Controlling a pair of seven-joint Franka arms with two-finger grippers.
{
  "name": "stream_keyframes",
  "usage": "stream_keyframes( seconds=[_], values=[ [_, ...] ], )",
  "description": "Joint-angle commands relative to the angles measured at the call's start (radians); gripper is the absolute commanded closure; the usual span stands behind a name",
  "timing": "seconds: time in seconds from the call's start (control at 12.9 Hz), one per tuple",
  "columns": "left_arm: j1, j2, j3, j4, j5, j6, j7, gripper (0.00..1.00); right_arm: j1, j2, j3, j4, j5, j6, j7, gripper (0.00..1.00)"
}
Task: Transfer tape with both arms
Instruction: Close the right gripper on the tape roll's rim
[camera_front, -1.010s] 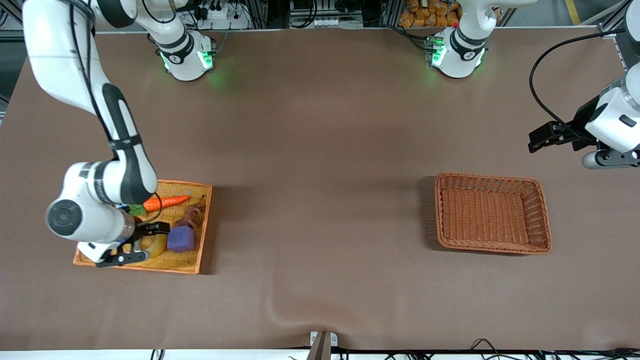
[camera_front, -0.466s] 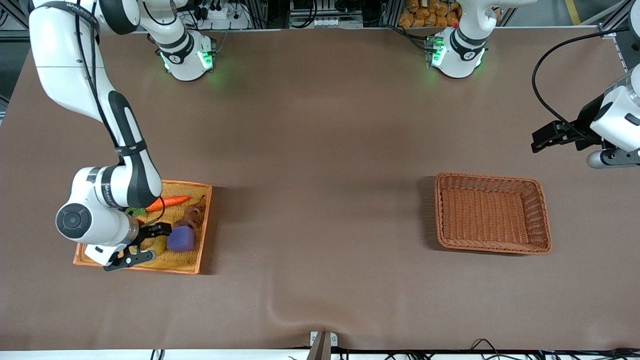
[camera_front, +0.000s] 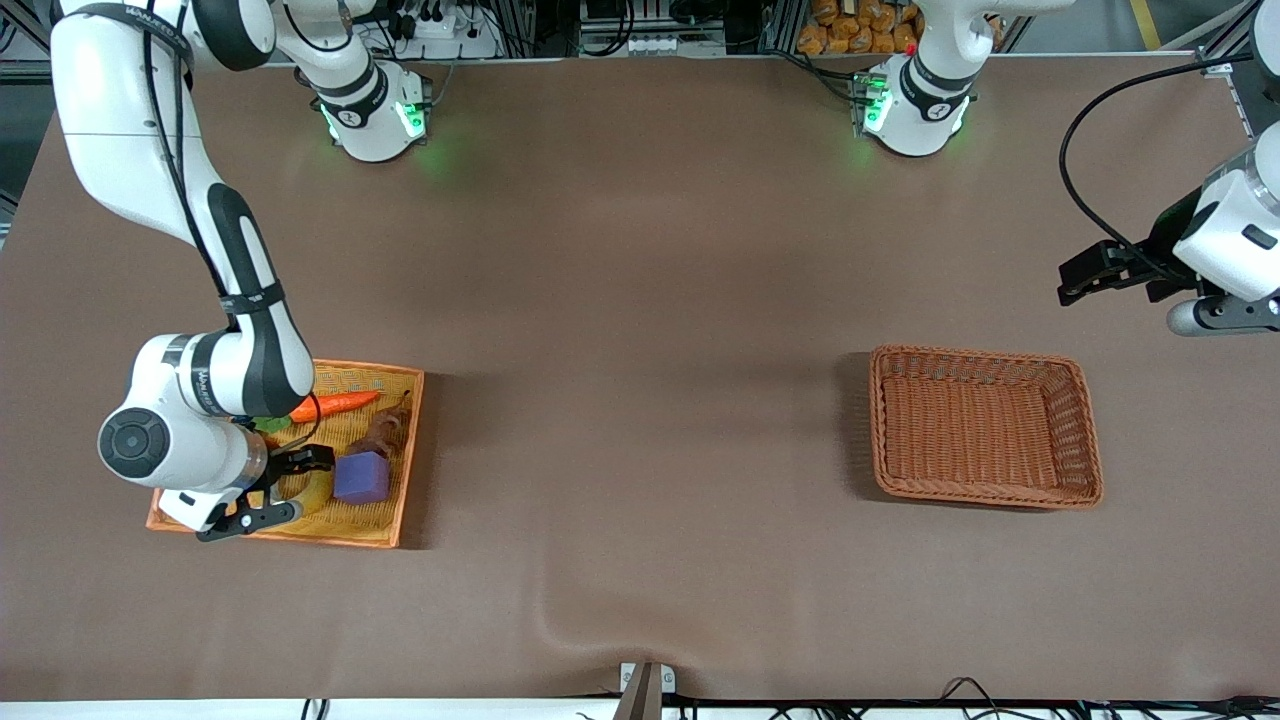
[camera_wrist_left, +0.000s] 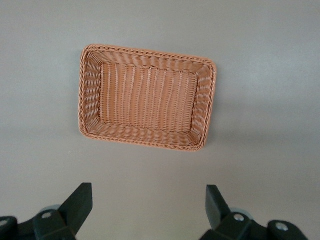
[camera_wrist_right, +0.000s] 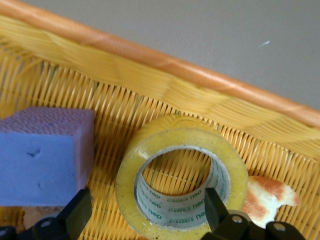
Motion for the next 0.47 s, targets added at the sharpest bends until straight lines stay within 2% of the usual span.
stream_keyframes(
  seconds=[0.0,0.23,0.31,0.39],
  values=[
    [-0.001,0.001,-0.001,0.001,-0.023,0.011,0.000,0.00,-0.006,0.002,0.010,-0.026,-0.003,0.003,-0.018,0.00],
    [-0.007,0.015,-0.005,0.003,-0.021,0.014,-0.006,0.00,0.000,0.002,0.010,-0.079,-0.003,0.092,-0.018,0.00],
    [-0.010,0.015,-0.005,0.001,-0.021,0.020,-0.008,0.00,0.000,0.002,0.010,-0.095,-0.005,0.118,-0.018,0.11],
    [-0.010,0.015,-0.005,0.001,-0.019,0.020,-0.009,0.00,-0.001,0.002,0.010,-0.096,-0.005,0.125,-0.023,0.31]
  ],
)
